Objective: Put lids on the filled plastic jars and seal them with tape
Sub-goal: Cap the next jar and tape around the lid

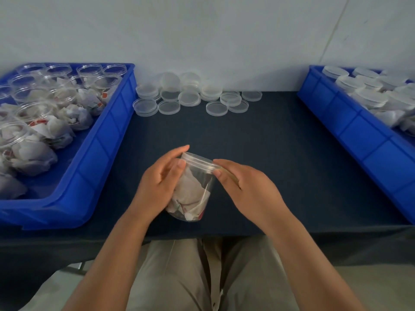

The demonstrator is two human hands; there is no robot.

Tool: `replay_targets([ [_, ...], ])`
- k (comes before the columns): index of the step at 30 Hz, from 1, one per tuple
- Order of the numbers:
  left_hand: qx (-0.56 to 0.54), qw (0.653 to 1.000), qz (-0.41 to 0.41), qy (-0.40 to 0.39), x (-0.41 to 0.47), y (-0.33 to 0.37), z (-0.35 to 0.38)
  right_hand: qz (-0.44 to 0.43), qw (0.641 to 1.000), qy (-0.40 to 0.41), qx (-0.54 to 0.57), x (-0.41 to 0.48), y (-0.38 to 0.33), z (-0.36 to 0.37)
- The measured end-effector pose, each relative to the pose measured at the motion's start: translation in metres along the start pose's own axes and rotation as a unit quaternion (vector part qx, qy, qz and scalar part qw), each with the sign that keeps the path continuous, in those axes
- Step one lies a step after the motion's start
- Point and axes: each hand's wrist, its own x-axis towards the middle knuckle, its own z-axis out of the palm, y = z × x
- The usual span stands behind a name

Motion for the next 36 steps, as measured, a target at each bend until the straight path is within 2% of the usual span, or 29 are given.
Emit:
replay_targets([
  [4, 0.026, 0.996, -0.076, -0.023, -0.012, 0.016, 0.013, -0.005, 0.998, 0.036, -0.06, -0.009, -0.016, 0.004],
  [7, 0.058, 0.994, -0.071, 0.052, -0.015, 0.025, 0.025, -0.001, 0.996, 0.041, -0.084, -0.013, -0.022, 0.009],
  [9, 0.035, 0.994, -0.072, 0.076, -0.01, 0.026, 0.027, 0.0, 0.999, 0.025, -0.043, -0.01, -0.018, 0.008],
  [12, -0.012, 0.993, -0.085, 0.078, -0.001, 0.023, 0.021, 0.027, 0.996, -0.059, 0.065, -0.006, -0.005, -0.005],
  [14, -0.02, 0.995, -0.081, 0.061, 0.003, 0.019, 0.015, 0.013, 0.992, -0.088, 0.091, -0.006, 0.003, -0.014],
  [18, -0.052, 0.996, -0.071, -0.002, 0.009, 0.011, 0.004, -0.005, 0.993, -0.091, 0.073, 0.002, 0.017, -0.02],
  [23, -0.17, 0.979, -0.057, -0.093, 0.017, 0.0, -0.001, 0.011, 0.995, -0.091, 0.049, 0.018, 0.022, -0.013],
  [26, -0.254, 0.948, -0.136, -0.138, 0.016, -0.005, 0.001, -0.021, 0.995, -0.088, 0.05, 0.021, 0.011, -0.003],
  [28, -0.267, 0.939, -0.168, -0.137, 0.018, -0.007, 0.003, -0.026, 0.997, -0.07, 0.038, 0.022, 0.008, 0.003],
  [31, -0.178, 0.975, -0.116, -0.072, 0.019, -0.006, 0.004, -0.016, 0.999, -0.039, 0.009, 0.018, 0.004, 0.004],
  [34, -0.044, 0.997, -0.028, 0.054, 0.012, 0.004, 0.001, -0.009, 1.0, -0.002, -0.028, 0.011, 0.0, 0.001],
  [36, 0.018, 0.998, -0.028, 0.052, 0.003, 0.012, 0.005, -0.008, 0.999, 0.013, -0.042, 0.007, -0.005, 0.0],
])
